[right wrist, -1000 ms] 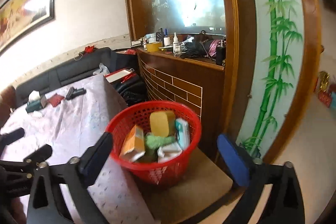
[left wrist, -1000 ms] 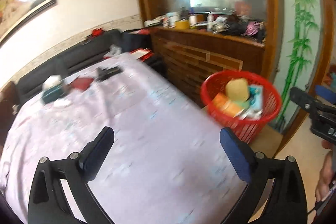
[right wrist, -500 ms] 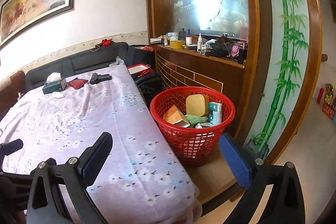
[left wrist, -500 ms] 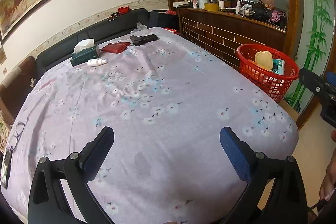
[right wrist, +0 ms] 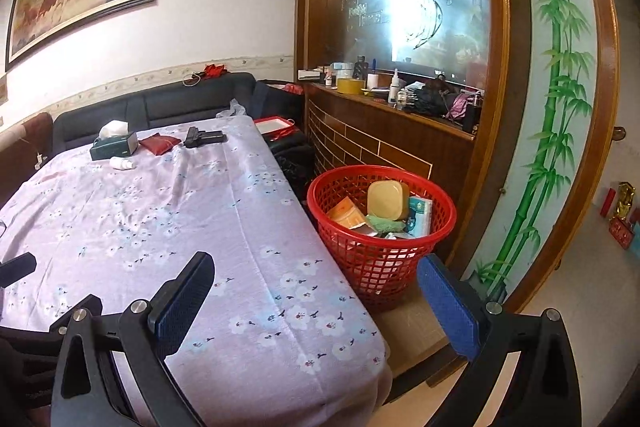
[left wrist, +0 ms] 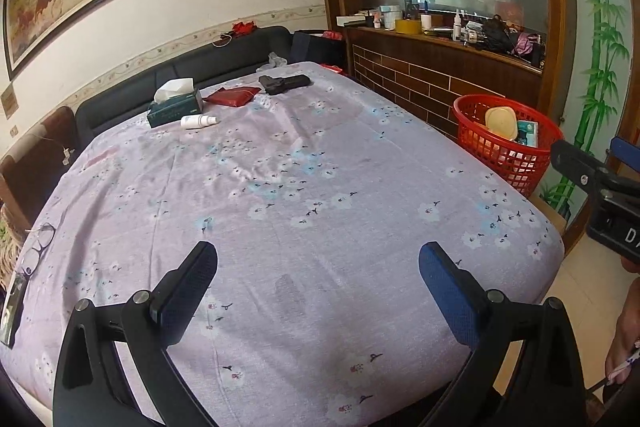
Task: Collect trash
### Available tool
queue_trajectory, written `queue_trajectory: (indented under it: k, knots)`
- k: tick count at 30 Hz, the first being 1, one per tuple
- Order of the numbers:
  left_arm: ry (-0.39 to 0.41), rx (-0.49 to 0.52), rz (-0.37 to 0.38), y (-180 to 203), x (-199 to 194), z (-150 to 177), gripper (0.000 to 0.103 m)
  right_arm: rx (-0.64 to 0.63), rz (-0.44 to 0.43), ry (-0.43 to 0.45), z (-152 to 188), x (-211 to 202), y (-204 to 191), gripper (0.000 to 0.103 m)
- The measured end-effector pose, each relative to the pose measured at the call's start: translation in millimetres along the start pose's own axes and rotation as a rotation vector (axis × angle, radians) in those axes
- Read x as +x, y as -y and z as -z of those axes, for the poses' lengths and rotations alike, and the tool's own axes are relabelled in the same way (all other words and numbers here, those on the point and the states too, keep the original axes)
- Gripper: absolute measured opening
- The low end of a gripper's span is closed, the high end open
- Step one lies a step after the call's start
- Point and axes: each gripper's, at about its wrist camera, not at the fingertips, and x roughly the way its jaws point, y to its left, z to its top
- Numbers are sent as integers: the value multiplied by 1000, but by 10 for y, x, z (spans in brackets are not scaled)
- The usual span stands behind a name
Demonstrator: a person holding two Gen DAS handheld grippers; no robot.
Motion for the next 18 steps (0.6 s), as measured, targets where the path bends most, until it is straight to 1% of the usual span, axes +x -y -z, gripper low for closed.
queue_trajectory:
  k: [10, 18]
  knots:
    - [-3, -3, -7, -23, 8, 22, 100, -21, -16, -12, 3, 28, -102, 103]
    - [-1, -6, -12, -43, -2, 32, 100, -19, -20, -27, 12, 52, -101, 103]
